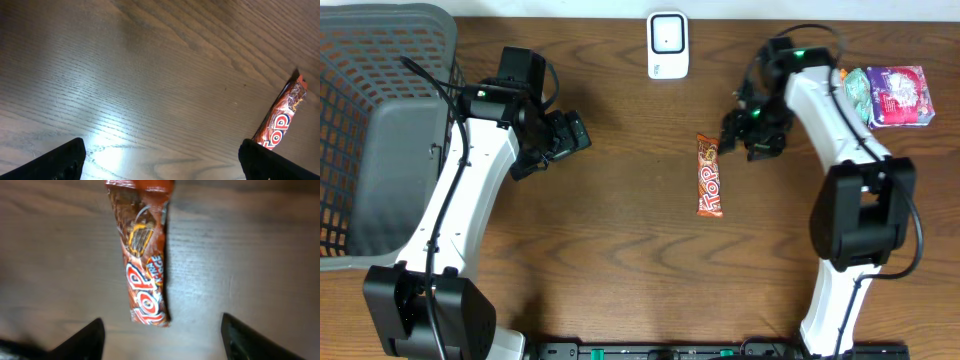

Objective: Scan the item barcode
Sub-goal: 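Raise the red-orange bar up under the white scanner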

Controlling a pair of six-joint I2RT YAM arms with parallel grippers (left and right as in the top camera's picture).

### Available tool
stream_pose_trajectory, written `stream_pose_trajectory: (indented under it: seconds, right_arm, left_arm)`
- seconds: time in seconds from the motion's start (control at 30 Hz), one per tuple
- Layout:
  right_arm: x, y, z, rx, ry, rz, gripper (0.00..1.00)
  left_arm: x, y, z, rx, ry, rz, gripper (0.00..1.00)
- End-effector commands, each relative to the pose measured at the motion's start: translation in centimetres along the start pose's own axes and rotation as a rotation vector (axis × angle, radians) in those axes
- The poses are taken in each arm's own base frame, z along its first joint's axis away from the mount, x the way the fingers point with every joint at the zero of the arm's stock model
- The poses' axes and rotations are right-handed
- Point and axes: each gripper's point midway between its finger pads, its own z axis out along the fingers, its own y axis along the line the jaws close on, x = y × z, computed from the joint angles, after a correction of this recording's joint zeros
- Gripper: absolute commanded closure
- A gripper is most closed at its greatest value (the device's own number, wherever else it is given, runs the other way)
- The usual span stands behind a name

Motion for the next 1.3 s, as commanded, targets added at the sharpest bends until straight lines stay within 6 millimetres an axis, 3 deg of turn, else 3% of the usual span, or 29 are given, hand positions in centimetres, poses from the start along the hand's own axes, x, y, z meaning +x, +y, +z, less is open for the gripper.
stream_pose_trajectory:
  seconds: [0.0,0.1,0.23,0.4,0.43,0.57,0.63,0.77,0.8,1.03,1.13,1.27]
  right_arm:
    - [0.7,-0.4,1.7,0.180,-0.005,-0.046,0.24]
    - [0.7,-0.3,3.1,0.261,-0.036,-0.014,0.26]
    - [1.2,1.1,5.5,0.243,-0.039,-0.036,0.36]
    - [2.0,1.6,8.2,0.246,-0.044,-0.052,0.41]
    - [2.1,1.5,8.7,0.247,-0.048,-0.044,0.54]
    - [1.5,1.9,9.2,0.233,-0.082,-0.037,0.86]
    - [0.8,2.3,8.9,0.224,-0.106,-0.042,0.96]
    - [-2.1,4.3,6.2,0.184,-0.205,-0.058,0.99]
    - [-4.2,5.8,4.0,0.153,-0.280,-0.071,0.99]
    - [-14.1,13.6,-6.6,-0.045,-0.778,-0.199,0.99]
    - [-16.2,15.6,-9.0,-0.069,-0.924,-0.303,0.99]
    - [-18.2,17.0,-10.2,-0.085,-1.053,-0.371,0.99]
  left_arm:
    - [-0.3,0.1,-0.1,-0.009,-0.006,0.005,0.02]
    - [-0.3,0.1,-0.1,-0.009,-0.006,0.005,0.02]
    - [-0.3,0.1,-0.1,-0.009,-0.006,0.005,0.02]
    - [-0.3,0.1,-0.1,-0.009,-0.006,0.005,0.02]
    - [-0.3,0.1,-0.1,-0.009,-0.006,0.005,0.02]
    - [-0.3,0.1,-0.1,-0.009,-0.006,0.005,0.02]
    - [-0.3,0.1,-0.1,-0.009,-0.006,0.005,0.02]
    - [-0.3,0.1,-0.1,-0.009,-0.006,0.005,0.02]
    - [-0.3,0.1,-0.1,-0.009,-0.006,0.005,0.02]
    - [-0.3,0.1,-0.1,-0.009,-0.006,0.005,0.02]
    - [-0.3,0.1,-0.1,-0.009,-0.006,0.005,0.02]
    - [-0.3,0.1,-0.1,-0.009,-0.006,0.005,0.02]
